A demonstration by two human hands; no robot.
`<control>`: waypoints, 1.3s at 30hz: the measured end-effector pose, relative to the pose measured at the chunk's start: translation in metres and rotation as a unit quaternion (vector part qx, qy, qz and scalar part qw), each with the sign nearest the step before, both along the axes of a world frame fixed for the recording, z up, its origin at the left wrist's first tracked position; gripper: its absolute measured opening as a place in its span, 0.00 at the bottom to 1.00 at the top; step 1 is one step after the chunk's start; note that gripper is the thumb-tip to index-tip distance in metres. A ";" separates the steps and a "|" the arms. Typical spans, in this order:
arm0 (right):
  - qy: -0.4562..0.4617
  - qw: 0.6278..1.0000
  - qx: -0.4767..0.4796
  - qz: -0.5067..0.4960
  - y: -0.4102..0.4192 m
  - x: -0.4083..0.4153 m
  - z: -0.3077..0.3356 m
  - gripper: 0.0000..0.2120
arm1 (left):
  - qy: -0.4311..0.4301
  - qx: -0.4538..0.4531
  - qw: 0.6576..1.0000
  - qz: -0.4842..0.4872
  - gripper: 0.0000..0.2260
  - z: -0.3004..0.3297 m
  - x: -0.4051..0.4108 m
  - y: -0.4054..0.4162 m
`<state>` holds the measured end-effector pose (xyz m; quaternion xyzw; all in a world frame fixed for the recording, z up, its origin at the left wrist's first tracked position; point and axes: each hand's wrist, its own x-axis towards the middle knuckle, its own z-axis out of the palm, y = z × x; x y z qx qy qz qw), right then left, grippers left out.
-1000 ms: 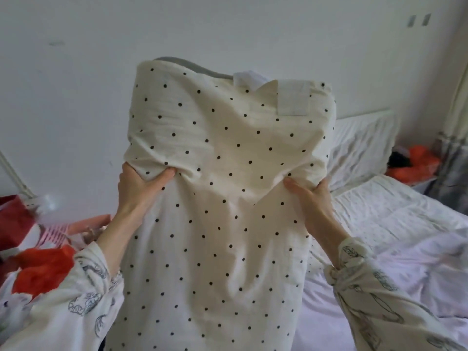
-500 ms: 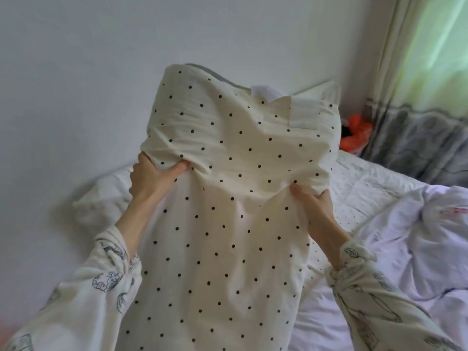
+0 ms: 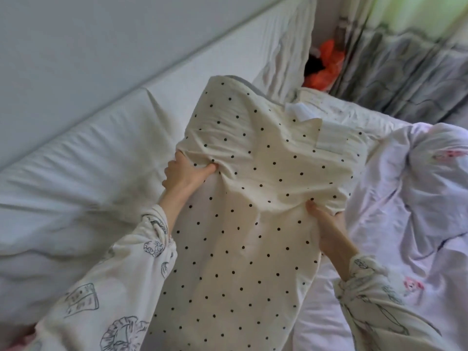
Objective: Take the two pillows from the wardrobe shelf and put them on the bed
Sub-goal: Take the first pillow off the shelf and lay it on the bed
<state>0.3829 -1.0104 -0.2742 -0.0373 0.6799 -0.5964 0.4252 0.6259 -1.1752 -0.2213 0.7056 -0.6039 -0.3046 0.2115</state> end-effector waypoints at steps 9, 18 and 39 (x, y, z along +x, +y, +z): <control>0.057 0.990 0.125 -0.007 -0.065 -0.018 -0.121 0.45 | -0.022 0.061 0.995 -0.078 0.46 -0.147 -0.024 -0.083; 0.139 0.948 0.237 0.159 -0.033 -0.011 -0.188 0.34 | -0.055 0.154 0.968 -0.189 0.38 -0.245 0.021 -0.060; 0.014 0.982 0.176 0.073 -0.004 0.013 -0.200 0.31 | -0.080 0.136 0.972 -0.176 0.45 -0.213 0.033 -0.043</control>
